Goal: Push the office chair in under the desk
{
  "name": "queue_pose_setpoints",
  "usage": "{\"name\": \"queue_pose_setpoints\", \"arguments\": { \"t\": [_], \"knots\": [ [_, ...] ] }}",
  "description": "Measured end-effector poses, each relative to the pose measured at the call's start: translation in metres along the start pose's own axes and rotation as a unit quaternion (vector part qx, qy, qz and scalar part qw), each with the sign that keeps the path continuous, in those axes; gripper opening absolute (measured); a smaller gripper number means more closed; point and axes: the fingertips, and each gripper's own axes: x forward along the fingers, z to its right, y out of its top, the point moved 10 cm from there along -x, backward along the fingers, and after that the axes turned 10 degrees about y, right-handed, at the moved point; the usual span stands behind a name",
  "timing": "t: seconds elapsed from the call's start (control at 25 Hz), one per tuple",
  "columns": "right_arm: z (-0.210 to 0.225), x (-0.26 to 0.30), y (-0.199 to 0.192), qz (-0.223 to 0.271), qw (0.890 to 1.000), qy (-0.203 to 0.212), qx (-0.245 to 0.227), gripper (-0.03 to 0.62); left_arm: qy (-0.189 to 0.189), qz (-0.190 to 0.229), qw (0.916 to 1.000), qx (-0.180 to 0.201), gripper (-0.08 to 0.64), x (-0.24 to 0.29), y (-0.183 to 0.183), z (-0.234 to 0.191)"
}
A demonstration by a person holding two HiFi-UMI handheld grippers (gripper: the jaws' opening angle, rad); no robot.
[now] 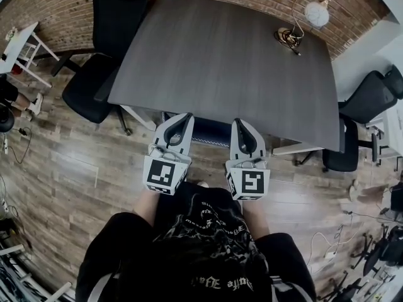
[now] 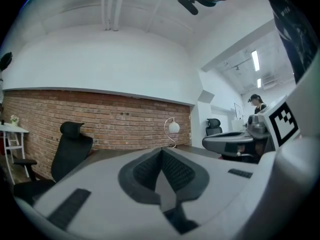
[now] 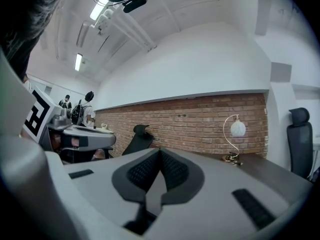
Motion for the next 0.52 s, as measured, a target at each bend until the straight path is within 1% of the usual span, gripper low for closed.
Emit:
{"name": "queue_pose_setpoints", "arguments": {
  "t": [0.52],
  "knots": [
    [-0.0004, -0.0054, -0.0027, -0.009, 1.0, 0.004, 0.003, 0.003, 0.004, -0.016, 0.9998, 0.006, 0.006, -0.0037, -0.0054, 0.0044]
  ]
}}
